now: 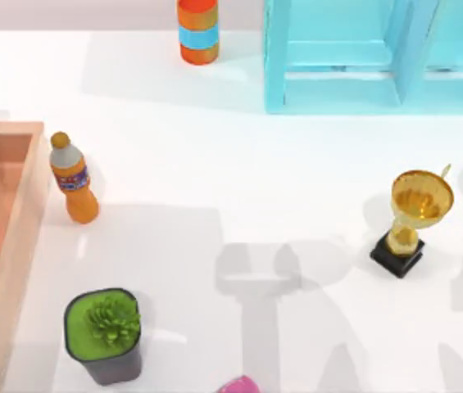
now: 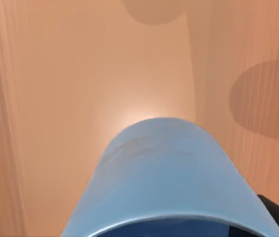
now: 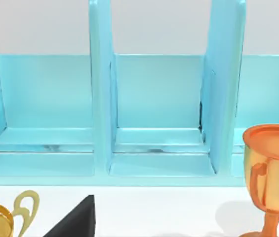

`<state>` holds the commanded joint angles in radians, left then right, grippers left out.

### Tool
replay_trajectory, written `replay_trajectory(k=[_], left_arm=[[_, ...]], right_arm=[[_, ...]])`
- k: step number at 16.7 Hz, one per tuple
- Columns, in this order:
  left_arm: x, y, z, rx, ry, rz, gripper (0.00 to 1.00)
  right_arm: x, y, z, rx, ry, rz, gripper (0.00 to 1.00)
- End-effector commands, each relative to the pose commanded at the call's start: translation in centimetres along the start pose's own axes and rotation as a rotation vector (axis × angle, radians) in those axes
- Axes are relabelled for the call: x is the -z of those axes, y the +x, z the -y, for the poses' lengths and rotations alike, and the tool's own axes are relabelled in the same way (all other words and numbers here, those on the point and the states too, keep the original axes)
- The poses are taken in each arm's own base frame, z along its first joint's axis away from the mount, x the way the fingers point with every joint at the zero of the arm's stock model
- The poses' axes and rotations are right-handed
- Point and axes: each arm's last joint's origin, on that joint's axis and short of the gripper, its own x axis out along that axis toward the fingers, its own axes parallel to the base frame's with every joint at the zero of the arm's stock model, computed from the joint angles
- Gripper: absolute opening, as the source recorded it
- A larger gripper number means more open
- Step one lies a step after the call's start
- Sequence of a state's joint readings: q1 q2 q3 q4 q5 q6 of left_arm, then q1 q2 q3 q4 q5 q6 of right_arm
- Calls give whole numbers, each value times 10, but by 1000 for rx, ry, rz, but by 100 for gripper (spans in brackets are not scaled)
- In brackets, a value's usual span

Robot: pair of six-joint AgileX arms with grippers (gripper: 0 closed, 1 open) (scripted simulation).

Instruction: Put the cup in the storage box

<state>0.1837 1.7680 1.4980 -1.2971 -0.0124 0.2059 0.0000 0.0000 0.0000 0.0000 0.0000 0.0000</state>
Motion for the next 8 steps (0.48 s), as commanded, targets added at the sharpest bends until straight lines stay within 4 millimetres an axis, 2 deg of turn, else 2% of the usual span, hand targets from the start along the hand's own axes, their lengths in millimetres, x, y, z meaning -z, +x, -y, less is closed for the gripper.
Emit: replay_trajectory(k=[6,8], left_arm=[[2,37,-4,1,3,0,0],[2,40,-5,2,1,-3,0]], right_arm=[[0,0,0,0,0,0,100],[0,0,0,0,0,0,100]])
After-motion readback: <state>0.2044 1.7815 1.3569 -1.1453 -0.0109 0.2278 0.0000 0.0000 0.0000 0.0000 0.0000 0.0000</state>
